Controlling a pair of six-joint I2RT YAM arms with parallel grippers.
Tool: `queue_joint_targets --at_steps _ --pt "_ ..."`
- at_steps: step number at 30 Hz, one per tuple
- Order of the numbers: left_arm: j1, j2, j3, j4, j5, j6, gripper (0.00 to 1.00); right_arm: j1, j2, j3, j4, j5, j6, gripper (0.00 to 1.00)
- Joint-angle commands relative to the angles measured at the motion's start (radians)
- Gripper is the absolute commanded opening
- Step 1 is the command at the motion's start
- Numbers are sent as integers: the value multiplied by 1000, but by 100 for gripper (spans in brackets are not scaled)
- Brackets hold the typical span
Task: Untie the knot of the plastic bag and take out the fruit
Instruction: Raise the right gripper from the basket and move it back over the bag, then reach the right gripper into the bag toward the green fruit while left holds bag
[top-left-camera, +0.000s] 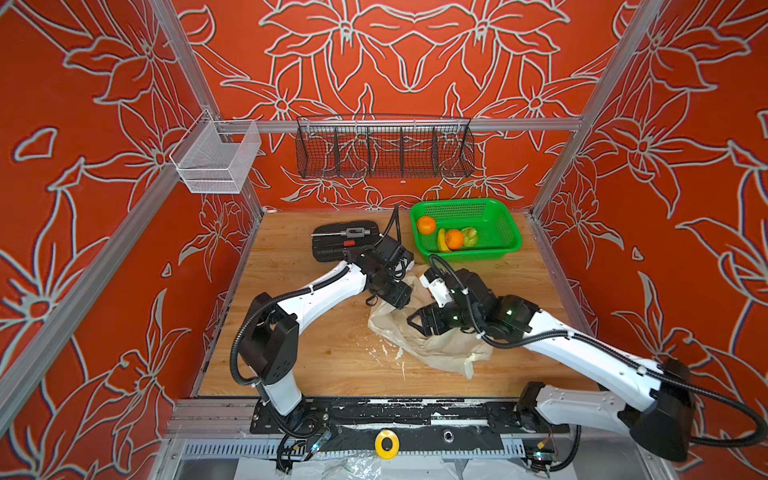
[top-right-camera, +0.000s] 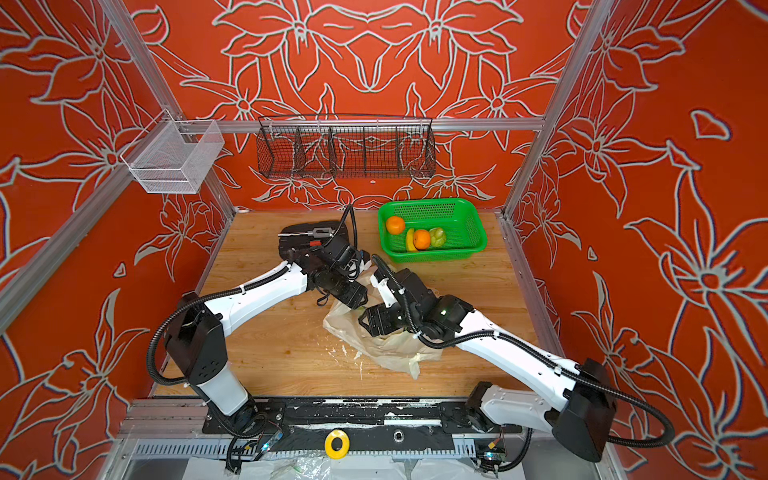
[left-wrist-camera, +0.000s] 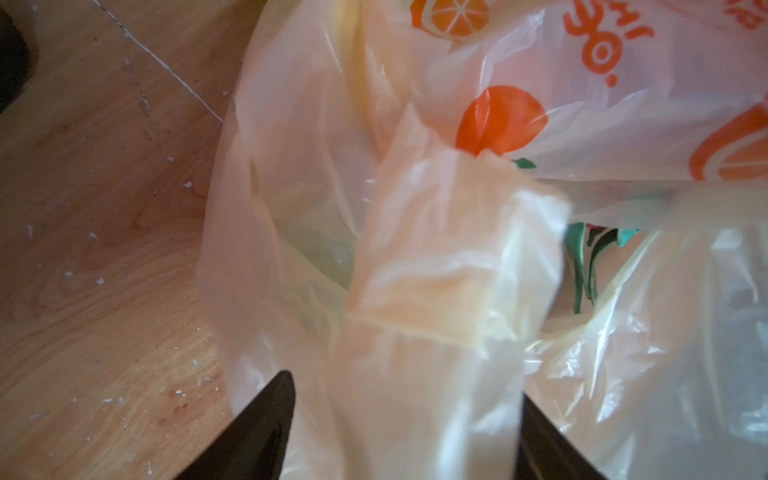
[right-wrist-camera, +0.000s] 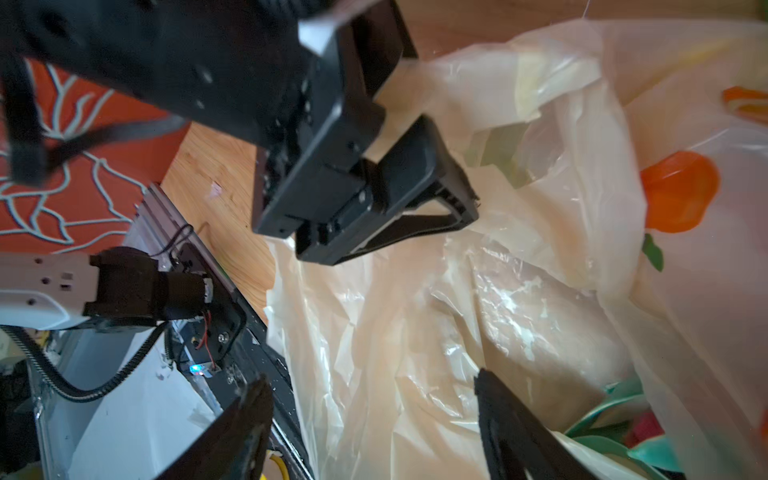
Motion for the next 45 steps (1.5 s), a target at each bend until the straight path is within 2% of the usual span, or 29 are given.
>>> queue_joint_targets --at_steps 1,3,5,9,12,16,21,26,33,38,45 --pt "-2 0 19 -35 -7 9 54 40 41 -35 44 15 1 74" --pt "-2 -4 19 -34 0 9 42 73 70 -51 54 13 12 71" --pt "-2 -9 19 -32 11 9 33 106 97 -79 87 -14 24 66" --pt "0 -16 25 -33 22 4 11 181 150 -154 186 -47 49 52" --pt "1 -20 22 -26 47 -11 1 227 220 -189 260 -83 72 48" --pt "0 -18 11 -5 86 -38 0 271 308 -176 316 -133 93 50" --pt "1 -25 4 4 51 -70 0 275 278 -179 353 -108 113 59" --pt "1 -56 -22 44 58 -97 0 275 182 -150 261 27 98 74" --pt "3 -72 -31 60 66 -113 0 270 47 -143 262 277 138 85" --pt "3 -76 -33 63 64 -122 0 264 33 -166 363 398 251 86" --pt "3 -72 -33 68 70 -139 0 247 131 -185 493 530 434 80"
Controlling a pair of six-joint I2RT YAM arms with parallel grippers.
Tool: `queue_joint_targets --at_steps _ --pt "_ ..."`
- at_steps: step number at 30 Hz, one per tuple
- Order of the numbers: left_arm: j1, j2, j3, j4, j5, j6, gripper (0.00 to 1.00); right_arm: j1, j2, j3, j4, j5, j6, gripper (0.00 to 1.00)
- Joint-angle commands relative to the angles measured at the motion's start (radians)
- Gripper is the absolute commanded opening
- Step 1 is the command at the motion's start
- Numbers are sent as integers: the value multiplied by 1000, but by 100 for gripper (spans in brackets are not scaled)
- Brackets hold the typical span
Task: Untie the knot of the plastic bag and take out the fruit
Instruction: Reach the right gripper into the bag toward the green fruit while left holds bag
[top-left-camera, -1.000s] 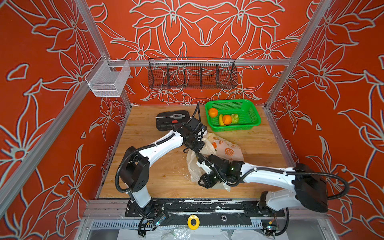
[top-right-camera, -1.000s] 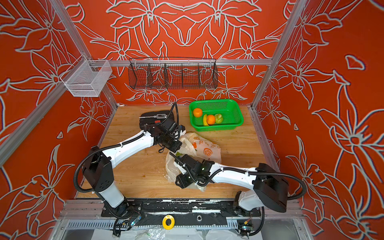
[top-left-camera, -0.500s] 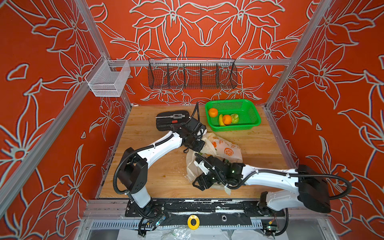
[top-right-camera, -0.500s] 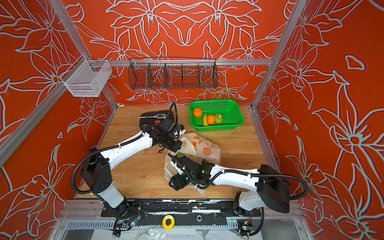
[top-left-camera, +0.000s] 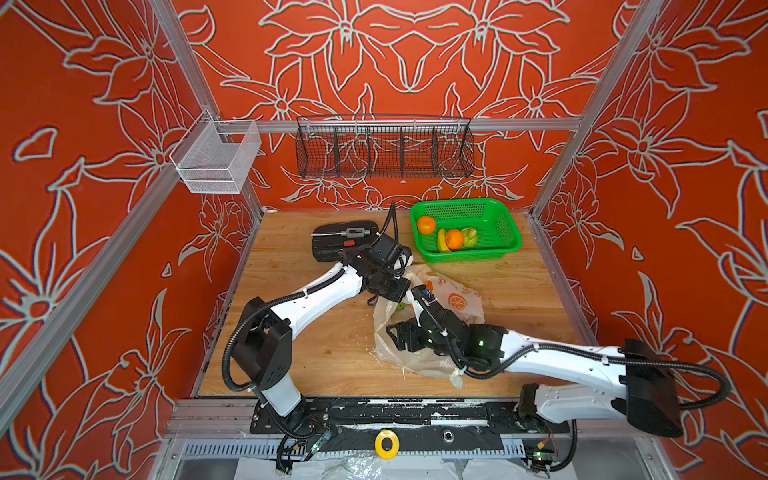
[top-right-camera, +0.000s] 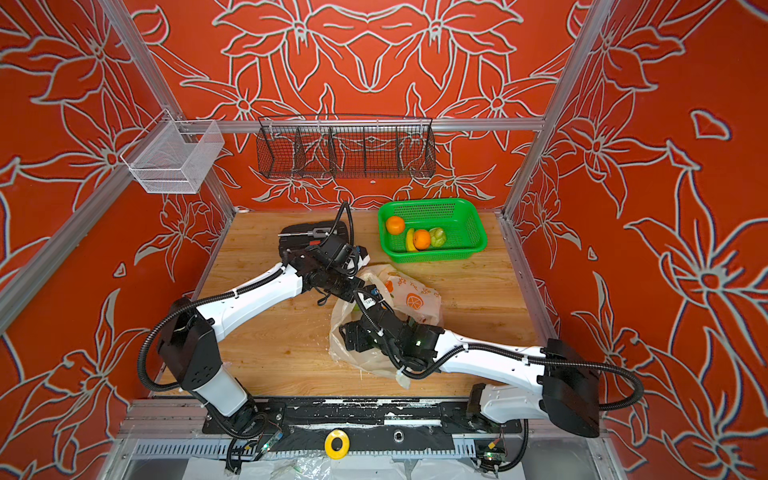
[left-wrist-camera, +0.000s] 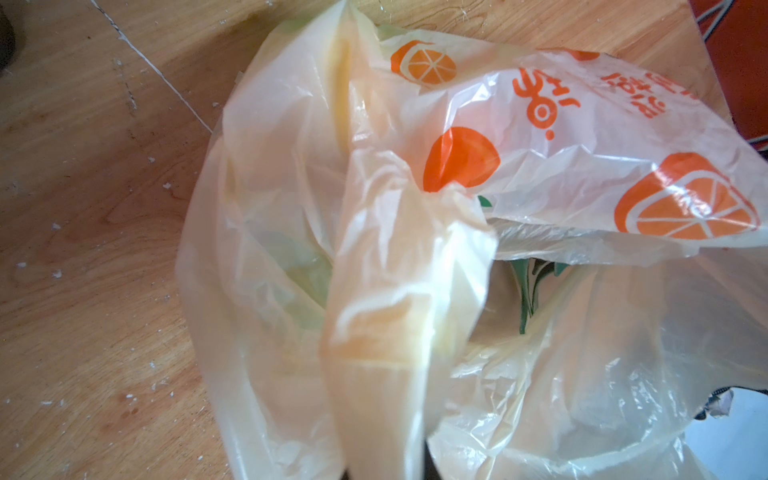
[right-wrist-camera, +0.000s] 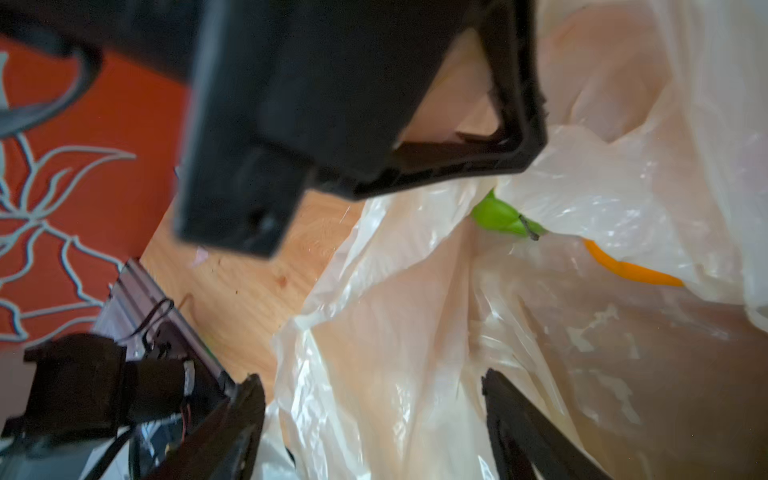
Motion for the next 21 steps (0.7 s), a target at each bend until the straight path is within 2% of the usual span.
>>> queue_joint_targets --at_steps 1,7,17,21 --pt "4 -29 -9 8 14 -12 0 -15 59 -22 80 121 145 78" --pt "7 -38 -8 9 15 -17 0 -40 140 -78 239 128 275 67" --pt "10 -52 -12 12 28 -18 0 -83 327 -80 464 159 442 66" --pt "9 -60 -13 10 11 -8 0 -99 385 -62 508 187 469 65"
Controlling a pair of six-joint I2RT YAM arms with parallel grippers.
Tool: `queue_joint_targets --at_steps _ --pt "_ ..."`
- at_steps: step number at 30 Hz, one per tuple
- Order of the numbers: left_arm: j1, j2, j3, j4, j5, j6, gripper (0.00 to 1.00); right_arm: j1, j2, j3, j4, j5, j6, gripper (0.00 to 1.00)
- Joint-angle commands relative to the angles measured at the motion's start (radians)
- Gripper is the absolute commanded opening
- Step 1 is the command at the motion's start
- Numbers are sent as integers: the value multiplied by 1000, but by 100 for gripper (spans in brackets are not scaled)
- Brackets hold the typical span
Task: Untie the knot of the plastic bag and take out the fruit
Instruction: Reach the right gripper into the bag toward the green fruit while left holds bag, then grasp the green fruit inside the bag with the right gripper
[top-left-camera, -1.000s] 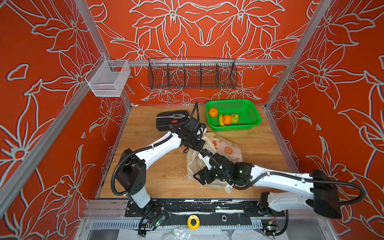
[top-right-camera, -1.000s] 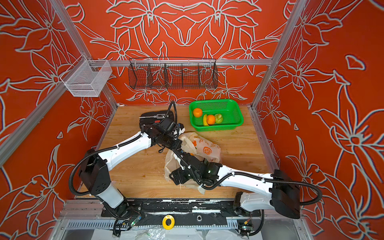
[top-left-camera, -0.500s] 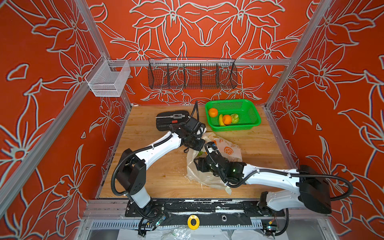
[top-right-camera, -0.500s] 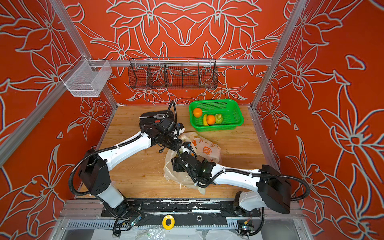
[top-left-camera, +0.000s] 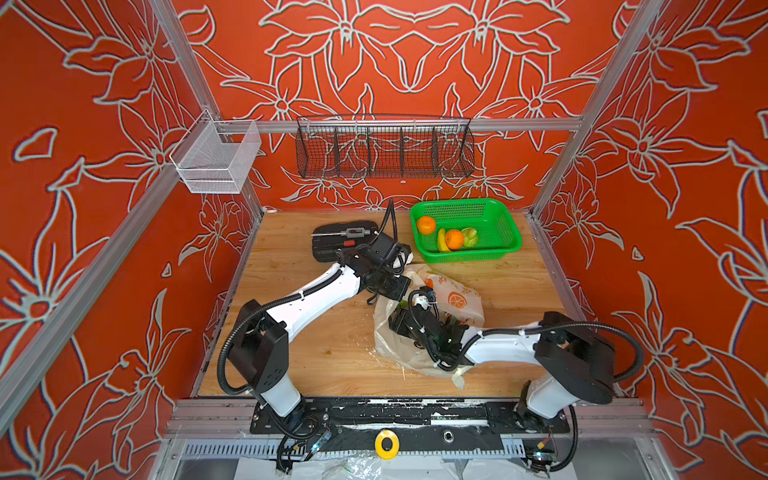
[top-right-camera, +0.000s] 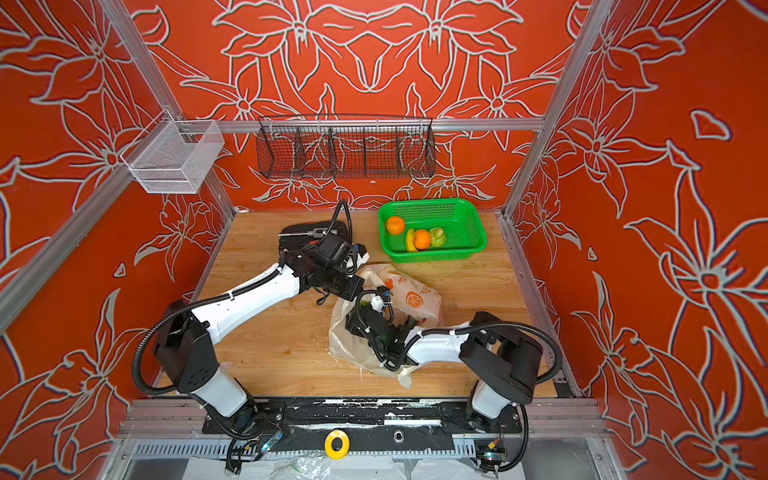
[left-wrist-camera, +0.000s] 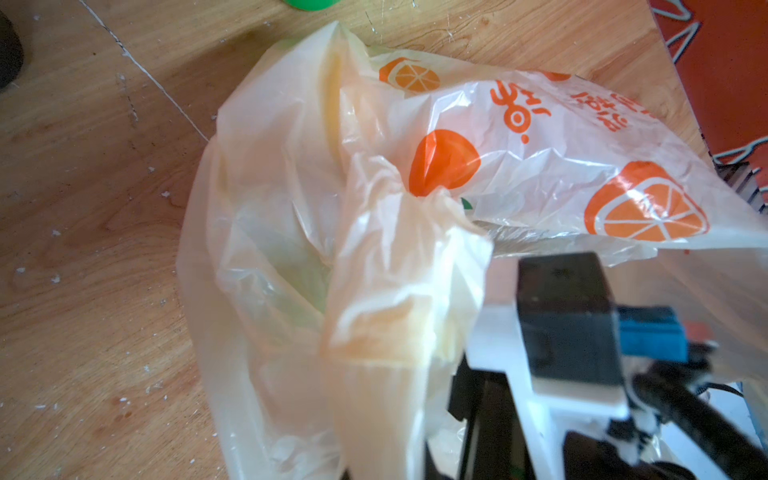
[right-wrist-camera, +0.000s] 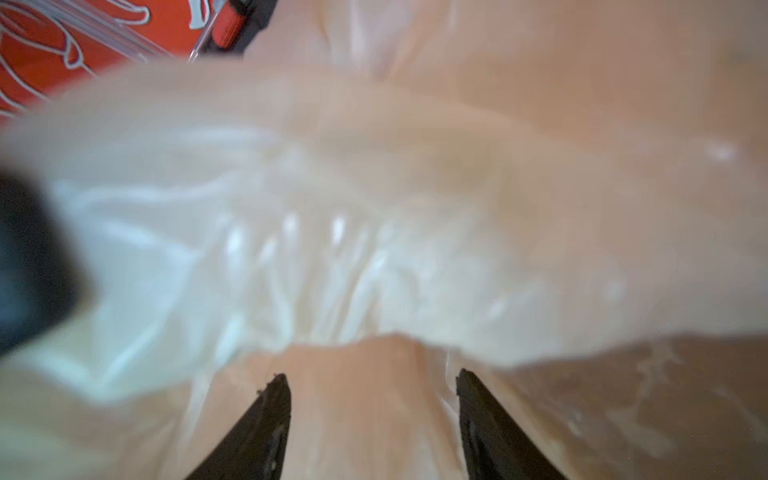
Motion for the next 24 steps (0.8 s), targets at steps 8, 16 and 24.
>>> queue_joint_targets --at_steps 8,16,24 --pt "9 -62 -25 14 5 9 0 -47 121 61 98 76 125 67" --pt "9 -63 -24 11 6 12 0 -69 180 108 96 109 129 75" --pt "8 -62 -24 11 8 14 0 -113 235 131 114 83 112 78"
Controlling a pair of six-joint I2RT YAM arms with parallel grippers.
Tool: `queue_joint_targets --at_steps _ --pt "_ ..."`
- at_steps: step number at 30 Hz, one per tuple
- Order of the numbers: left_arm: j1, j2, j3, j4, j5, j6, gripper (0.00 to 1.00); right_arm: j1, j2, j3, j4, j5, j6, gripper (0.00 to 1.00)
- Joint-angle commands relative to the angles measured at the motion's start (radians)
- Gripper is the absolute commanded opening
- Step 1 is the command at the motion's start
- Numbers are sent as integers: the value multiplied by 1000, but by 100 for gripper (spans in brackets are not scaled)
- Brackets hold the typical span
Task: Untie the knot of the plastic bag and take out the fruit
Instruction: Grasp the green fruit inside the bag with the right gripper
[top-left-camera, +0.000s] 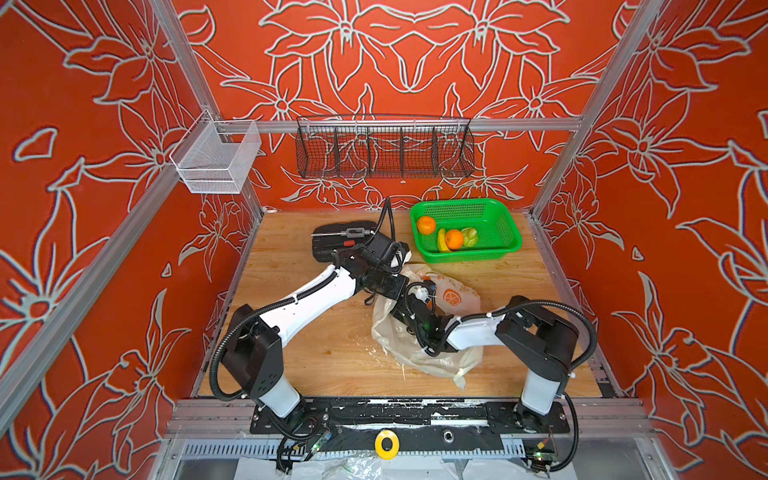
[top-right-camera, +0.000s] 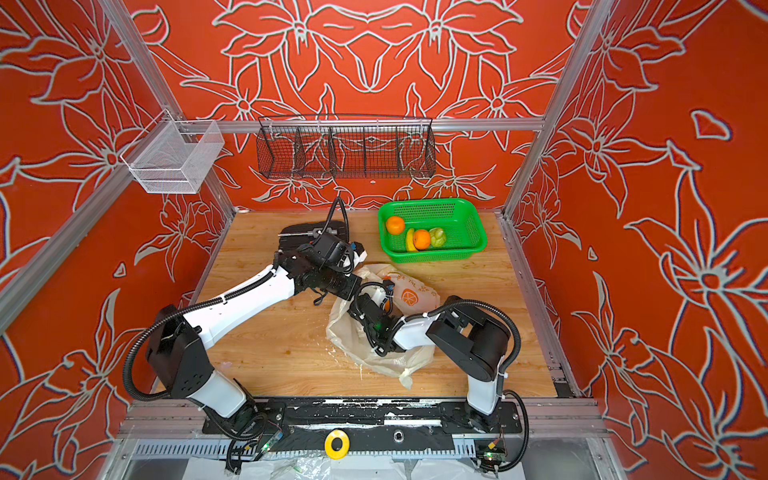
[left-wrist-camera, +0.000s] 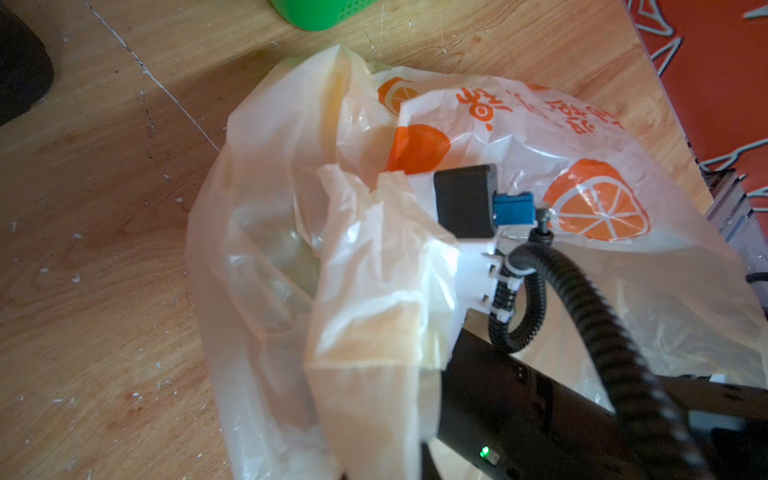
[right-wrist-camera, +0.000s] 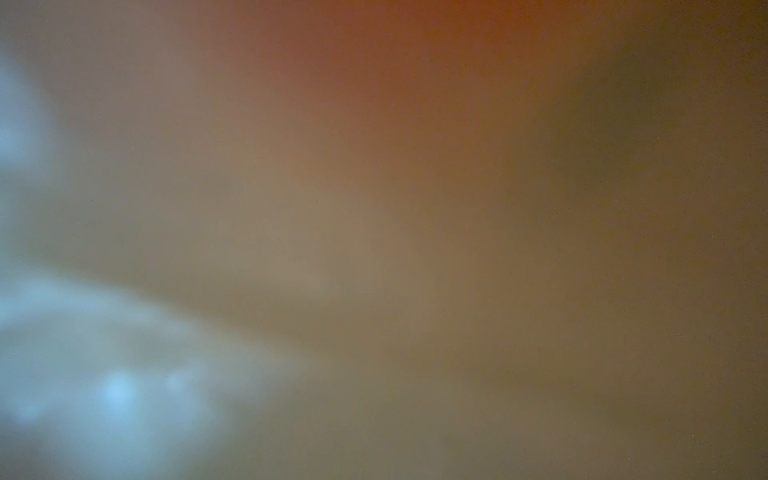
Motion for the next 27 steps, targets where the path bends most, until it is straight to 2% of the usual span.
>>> queue_joint_targets --at_steps 1,6,13,27 --pt "3 -22 -8 1 10 13 0 -21 42 29 5 9 20 78" --pt "3 -21 -8 3 12 16 0 -26 77 30 47 -18 14 78" --pt "4 -20 -8 3 16 16 0 -33 77 13 111 -26 -13 65" --pt "4 -18 -7 2 8 19 0 -34 -49 -37 116 -84 -133 60"
